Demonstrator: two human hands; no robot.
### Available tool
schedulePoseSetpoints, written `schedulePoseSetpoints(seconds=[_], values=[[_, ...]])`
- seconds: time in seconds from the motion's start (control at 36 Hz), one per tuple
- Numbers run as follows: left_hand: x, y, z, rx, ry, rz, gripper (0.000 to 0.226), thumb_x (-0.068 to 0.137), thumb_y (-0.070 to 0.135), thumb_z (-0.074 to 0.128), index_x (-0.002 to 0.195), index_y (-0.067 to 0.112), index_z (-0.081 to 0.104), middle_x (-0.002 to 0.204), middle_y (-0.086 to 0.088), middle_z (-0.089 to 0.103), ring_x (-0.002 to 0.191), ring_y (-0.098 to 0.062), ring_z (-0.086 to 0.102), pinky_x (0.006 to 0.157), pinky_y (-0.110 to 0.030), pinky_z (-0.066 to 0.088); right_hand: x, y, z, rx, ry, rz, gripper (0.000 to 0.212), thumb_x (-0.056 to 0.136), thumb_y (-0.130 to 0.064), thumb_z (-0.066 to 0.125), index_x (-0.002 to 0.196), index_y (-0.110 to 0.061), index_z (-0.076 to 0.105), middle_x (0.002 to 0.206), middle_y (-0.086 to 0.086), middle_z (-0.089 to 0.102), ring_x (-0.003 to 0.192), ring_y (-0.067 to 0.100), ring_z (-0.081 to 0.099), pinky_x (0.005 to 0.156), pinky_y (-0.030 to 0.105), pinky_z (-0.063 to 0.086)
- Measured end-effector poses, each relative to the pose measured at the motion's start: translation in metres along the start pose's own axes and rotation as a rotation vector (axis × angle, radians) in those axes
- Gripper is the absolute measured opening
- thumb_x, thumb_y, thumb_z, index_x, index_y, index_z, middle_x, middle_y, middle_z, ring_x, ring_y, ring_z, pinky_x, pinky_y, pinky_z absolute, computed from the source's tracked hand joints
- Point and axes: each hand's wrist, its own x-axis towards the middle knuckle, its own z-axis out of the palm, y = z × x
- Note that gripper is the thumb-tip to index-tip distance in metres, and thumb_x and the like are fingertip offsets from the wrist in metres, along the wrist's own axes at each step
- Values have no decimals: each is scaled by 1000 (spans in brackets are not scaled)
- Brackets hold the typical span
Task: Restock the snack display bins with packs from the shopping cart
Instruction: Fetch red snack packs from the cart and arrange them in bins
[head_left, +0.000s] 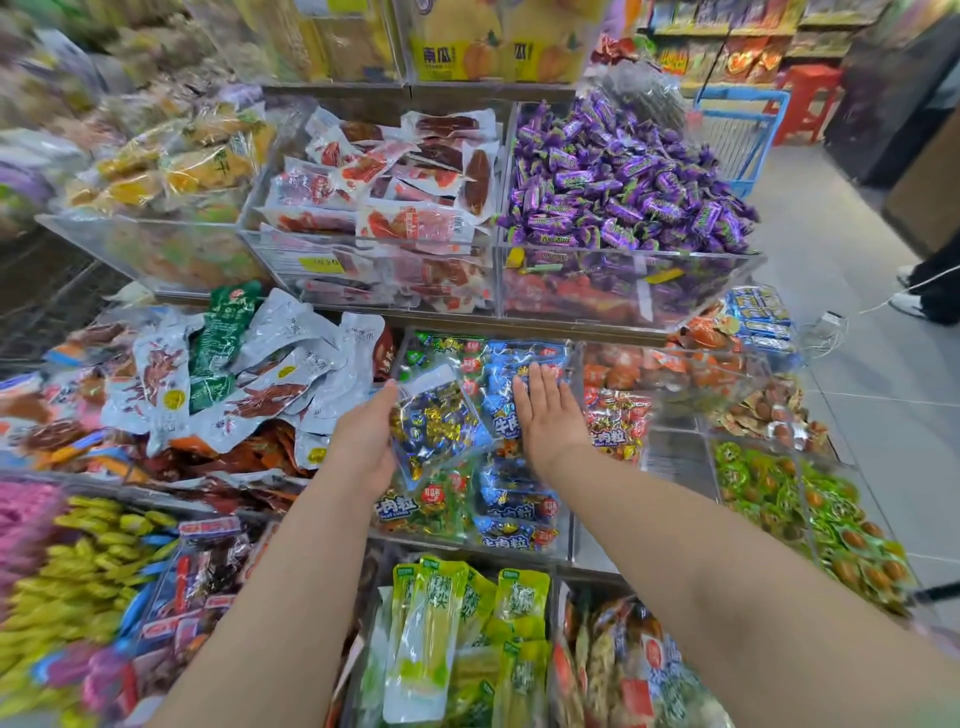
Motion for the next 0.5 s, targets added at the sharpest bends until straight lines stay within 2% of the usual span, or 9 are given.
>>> schedulePoseSetpoints(seconds=[0.06,0.11,0.17,0.22,0.28,0.33,0.36,0.42,0.5], values=[[-4,0,1,-84,-40,-51,23,99,22,51,109,3,58,109,-17,67,87,-24,69,73,-41,56,-2,1,-7,82,-34,1,86,94,-25,39,137,-3,-33,151,23,-28,141,38,-21,116,47,-3],[-7,0,2,-97,-77,-104,31,100,24,49,123,4,54,126,-18,59,103,-27,61,90,-52,51,-9,4,-14,259,-32,-22,99,92,-40,48,138,-10,-34,146,16,-38,139,34,-28,115,46,-9],[-9,0,6,-100,-93,-147,31,102,23,46,128,6,51,120,-14,63,98,-26,61,79,-51,53,-22,8,-22,556,85,-91,119,80,-55,64,140,-18,-33,146,9,-39,139,30,-29,113,47,-12],[-12,1,14,-102,-104,-142,24,103,16,43,124,5,49,114,-15,64,95,-28,64,70,-46,54,-39,14,-30,821,373,-216,117,71,-48,77,149,-27,-8,157,13,-8,145,29,-6,116,47,1],[-15,2,23,-88,-137,-135,18,103,10,41,118,2,47,109,-19,61,89,-29,64,69,-45,57,-51,20,-40,782,721,-329,98,64,-37,85,141,-26,25,148,13,30,137,27,23,111,48,21],[-21,0,32,-77,-204,-167,19,103,10,40,118,0,46,105,-21,62,84,-28,64,72,-46,56,-55,24,-46,681,900,-475,71,65,-29,84,125,-18,48,125,10,57,118,27,49,99,45,42],[-24,-1,36,-82,-246,-191,20,103,11,40,118,-1,46,102,-22,63,83,-29,64,72,-46,55,-57,26,-49,659,907,-538,55,68,-23,82,117,-14,58,110,9,66,103,27,60,88,41,51],[-28,-2,41,-43,-299,-224,24,104,16,40,118,-2,48,101,-22,64,84,-29,66,71,-44,57,-63,31,-51,616,868,-552,33,70,-15,80,101,-9,70,90,6,72,80,25,69,67,34,56],[-29,-7,40,309,-228,-116,31,102,36,42,113,9,50,103,-21,63,84,-31,66,73,-41,57,-66,43,-57,698,642,-289,7,80,-28,73,80,-25,67,70,-4,64,66,22,61,54,25,42]])
